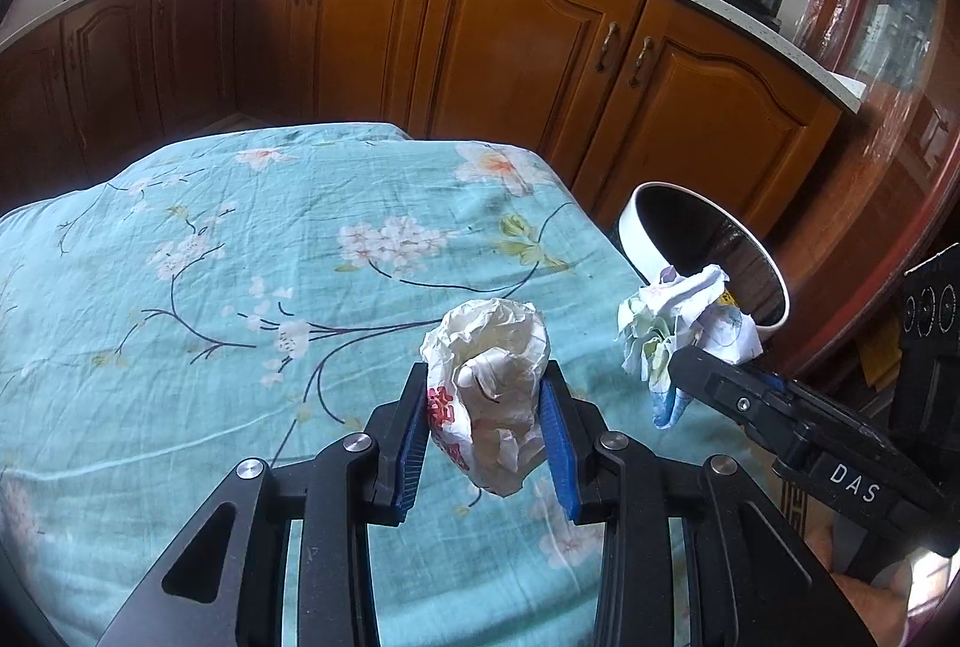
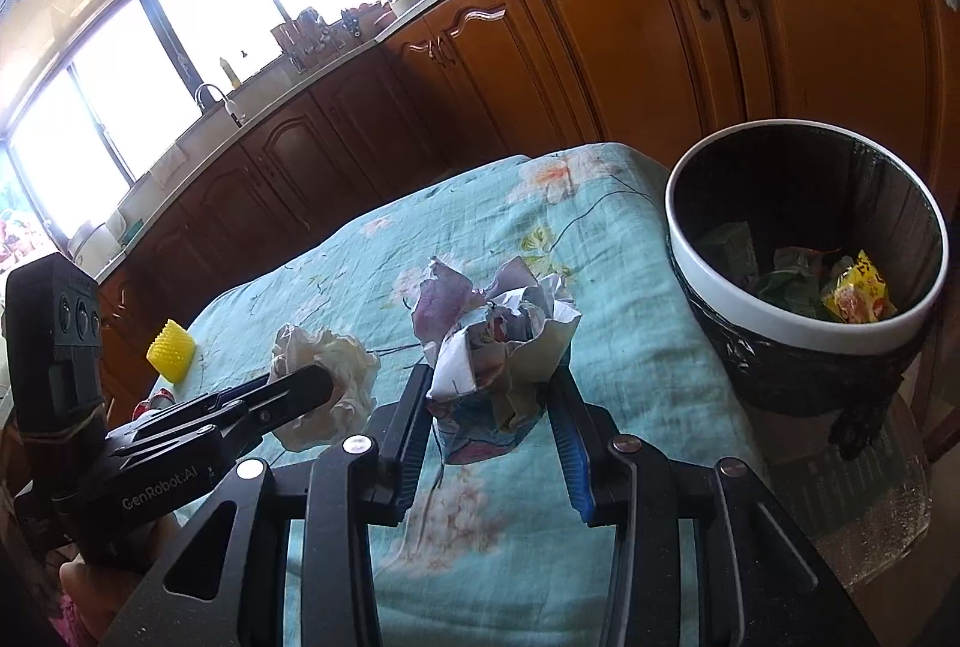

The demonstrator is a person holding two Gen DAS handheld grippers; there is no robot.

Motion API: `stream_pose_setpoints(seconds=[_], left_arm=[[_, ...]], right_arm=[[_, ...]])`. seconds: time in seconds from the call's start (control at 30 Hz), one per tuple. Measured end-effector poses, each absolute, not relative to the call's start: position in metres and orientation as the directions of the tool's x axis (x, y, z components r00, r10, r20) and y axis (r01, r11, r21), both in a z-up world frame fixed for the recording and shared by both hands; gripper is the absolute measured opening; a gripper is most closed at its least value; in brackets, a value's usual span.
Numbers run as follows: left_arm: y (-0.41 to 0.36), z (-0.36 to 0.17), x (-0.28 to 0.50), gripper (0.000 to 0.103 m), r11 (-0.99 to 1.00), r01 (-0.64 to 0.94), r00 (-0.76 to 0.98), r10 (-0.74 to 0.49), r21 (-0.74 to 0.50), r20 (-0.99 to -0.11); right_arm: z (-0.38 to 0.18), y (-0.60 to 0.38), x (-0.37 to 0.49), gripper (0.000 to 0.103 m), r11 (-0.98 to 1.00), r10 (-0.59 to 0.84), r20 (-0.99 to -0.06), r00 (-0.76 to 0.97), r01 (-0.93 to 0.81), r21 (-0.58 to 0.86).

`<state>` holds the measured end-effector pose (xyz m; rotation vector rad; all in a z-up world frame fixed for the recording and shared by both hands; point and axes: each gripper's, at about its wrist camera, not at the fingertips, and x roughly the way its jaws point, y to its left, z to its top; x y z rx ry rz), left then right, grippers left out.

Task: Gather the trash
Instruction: 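Carry both crumpled papers in both tools over the bin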

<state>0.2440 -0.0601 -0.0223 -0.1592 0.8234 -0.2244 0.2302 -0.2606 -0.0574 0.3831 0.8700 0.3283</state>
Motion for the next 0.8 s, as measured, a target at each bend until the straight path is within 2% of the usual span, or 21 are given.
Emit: stream_pose_setpoints(seconds=[0.8], left_arm=[[-0.115, -0.019, 0.248, 0.034, 0.946, 0.245, 0.624, -0.323, -0.214, -0.711]], right_arm=[[-0.060, -0.314, 0.200, 0.039, 0.891, 0.364, -0.678, 0.638, -0.025, 0.454]])
